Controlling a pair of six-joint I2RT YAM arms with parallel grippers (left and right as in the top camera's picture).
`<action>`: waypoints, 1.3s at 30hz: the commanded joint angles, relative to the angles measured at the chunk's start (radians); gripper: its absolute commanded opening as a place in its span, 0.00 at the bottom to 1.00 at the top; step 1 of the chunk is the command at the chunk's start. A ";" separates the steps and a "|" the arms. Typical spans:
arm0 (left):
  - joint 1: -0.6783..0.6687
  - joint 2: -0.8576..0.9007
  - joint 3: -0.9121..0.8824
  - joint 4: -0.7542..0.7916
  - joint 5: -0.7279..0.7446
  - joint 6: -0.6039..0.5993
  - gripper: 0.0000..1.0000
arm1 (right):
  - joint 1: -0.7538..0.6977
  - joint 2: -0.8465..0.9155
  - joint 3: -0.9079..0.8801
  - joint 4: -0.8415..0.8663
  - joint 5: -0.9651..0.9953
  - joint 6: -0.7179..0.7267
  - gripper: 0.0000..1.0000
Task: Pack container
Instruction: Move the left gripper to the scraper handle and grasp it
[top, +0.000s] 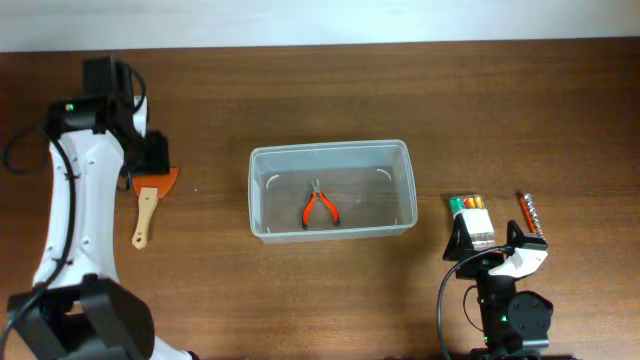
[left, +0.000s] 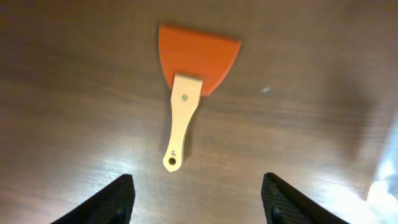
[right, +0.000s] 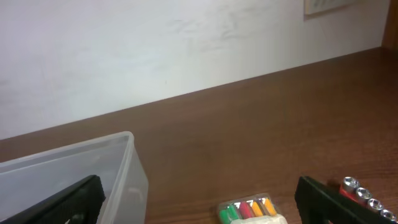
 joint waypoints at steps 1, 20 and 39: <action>0.056 0.002 -0.122 0.053 -0.008 0.052 0.68 | -0.003 -0.006 -0.006 -0.005 0.005 -0.001 0.99; 0.208 0.006 -0.431 0.372 0.148 0.298 0.78 | -0.003 -0.006 -0.006 -0.005 0.005 -0.001 0.99; 0.208 0.221 -0.431 0.496 0.129 0.336 0.73 | -0.003 -0.006 -0.006 -0.005 0.005 -0.001 0.99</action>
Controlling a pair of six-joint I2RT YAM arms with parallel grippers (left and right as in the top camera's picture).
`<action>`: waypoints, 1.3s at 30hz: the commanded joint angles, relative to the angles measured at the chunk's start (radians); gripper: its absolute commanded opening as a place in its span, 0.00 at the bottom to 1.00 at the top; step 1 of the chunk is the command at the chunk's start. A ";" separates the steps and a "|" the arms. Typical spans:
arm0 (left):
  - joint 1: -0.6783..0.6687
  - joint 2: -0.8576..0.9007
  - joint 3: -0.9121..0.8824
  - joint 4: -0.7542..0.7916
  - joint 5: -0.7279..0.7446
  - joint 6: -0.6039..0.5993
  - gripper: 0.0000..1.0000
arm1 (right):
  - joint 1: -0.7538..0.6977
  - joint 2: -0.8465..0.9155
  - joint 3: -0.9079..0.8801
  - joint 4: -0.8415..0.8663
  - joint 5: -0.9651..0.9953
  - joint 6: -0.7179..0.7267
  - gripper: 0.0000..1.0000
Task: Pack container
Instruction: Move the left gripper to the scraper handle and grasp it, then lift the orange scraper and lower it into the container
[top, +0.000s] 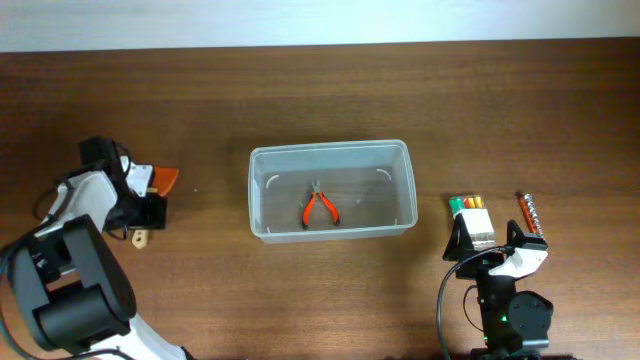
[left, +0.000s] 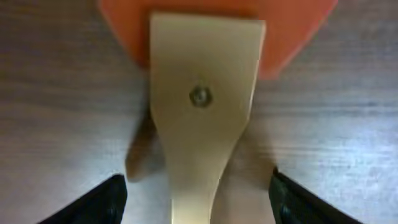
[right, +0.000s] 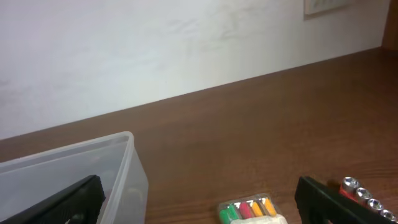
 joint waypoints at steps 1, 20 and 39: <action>0.002 0.063 -0.013 0.023 0.001 0.015 0.72 | -0.003 -0.006 -0.006 -0.005 0.005 -0.001 0.99; 0.002 0.082 0.033 0.037 0.000 0.006 0.02 | -0.003 -0.006 -0.006 -0.005 0.005 -0.001 0.99; -0.076 0.076 0.700 -0.456 0.111 -0.071 0.02 | -0.003 -0.006 -0.006 -0.005 0.005 -0.001 0.99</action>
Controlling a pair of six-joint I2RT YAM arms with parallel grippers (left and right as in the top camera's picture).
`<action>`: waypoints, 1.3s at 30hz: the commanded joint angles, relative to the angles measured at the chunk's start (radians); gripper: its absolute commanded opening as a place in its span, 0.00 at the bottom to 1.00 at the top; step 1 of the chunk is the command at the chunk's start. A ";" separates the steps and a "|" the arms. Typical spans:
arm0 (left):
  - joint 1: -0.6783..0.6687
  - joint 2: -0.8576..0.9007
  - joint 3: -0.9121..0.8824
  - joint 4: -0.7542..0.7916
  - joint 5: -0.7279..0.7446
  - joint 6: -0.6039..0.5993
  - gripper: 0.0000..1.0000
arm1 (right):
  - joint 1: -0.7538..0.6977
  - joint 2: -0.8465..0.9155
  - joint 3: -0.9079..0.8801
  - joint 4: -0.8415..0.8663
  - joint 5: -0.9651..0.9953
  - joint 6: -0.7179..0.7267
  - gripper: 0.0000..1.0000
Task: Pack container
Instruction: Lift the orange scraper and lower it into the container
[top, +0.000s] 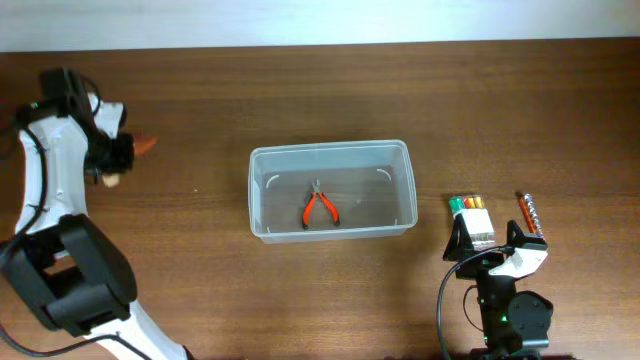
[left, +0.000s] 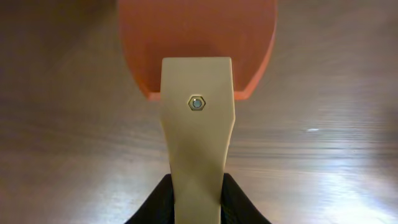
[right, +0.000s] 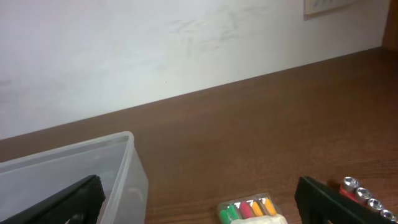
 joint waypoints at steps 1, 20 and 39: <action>-0.057 -0.005 0.126 -0.063 0.103 -0.013 0.02 | -0.003 -0.006 -0.006 -0.005 0.005 -0.002 0.99; -0.636 -0.105 0.443 -0.251 0.264 0.026 0.02 | -0.003 -0.006 -0.006 -0.005 0.005 -0.002 0.99; -0.954 -0.077 0.229 -0.275 0.244 0.074 0.02 | -0.003 -0.006 -0.006 -0.005 0.005 -0.002 0.99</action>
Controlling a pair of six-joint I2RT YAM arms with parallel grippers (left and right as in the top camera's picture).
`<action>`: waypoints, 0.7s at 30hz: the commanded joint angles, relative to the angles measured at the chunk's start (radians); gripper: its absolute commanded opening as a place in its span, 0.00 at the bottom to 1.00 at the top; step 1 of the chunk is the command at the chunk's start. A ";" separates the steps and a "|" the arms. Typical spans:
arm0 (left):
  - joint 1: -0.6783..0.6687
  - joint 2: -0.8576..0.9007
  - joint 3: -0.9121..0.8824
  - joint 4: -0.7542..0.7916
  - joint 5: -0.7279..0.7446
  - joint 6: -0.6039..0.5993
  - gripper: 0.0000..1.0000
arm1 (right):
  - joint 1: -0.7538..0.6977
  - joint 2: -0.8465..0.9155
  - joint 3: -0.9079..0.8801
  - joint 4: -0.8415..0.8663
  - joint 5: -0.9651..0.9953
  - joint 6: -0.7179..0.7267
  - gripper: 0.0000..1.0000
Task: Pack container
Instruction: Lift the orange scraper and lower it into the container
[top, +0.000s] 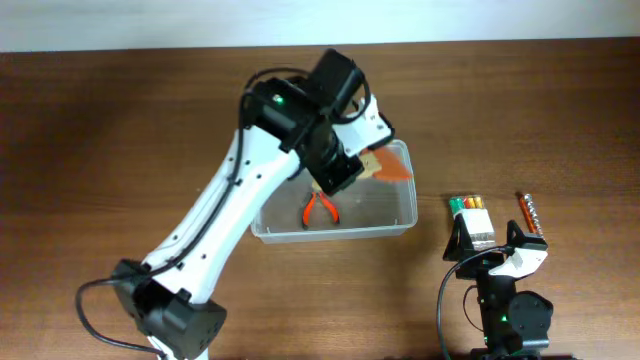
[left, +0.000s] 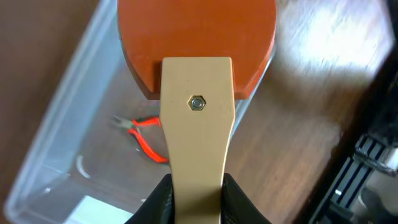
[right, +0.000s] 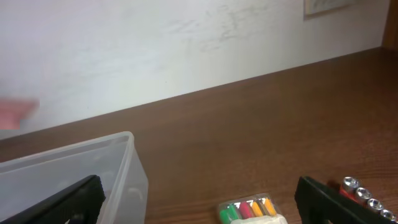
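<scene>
The clear plastic container (top: 262, 222) sits mid-table with red-handled pliers (top: 320, 209) inside. My left gripper (top: 352, 166) is shut on the wooden handle of an orange-bladed scraper (left: 197, 68), held over the container's right end; the orange blade (top: 395, 169) points at the right wall. In the left wrist view the container (left: 59, 149) and pliers (left: 147, 142) lie below the scraper. My right gripper (right: 199, 202) rests open at the front right, just behind a pack of coloured markers (right: 250, 210).
The marker pack (top: 471, 214) and a red rail of sockets (top: 530, 213) lie right of the container. The socket rail (right: 367, 193) shows at the right wrist view's lower right edge. A white wall runs along the table's far side.
My left arm has moved from the table's far left to above the container's right end, carrying the scraper. The right arm has not moved.
My left gripper hung open above the scraper lying at the left of the table. Then it was low over the handle, open around it. Then it was shut on the handle and lifted at far left. Now it holds the scraper over the container.
</scene>
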 joint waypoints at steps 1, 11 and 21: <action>-0.002 -0.005 -0.084 0.037 -0.010 0.019 0.02 | -0.003 -0.006 -0.006 -0.005 0.005 -0.002 0.99; 0.000 -0.005 -0.357 0.231 -0.073 0.019 0.02 | -0.003 -0.006 -0.006 -0.005 0.005 -0.002 0.99; 0.000 -0.005 -0.549 0.402 -0.125 0.019 0.15 | -0.003 -0.006 -0.006 -0.005 0.005 -0.002 0.99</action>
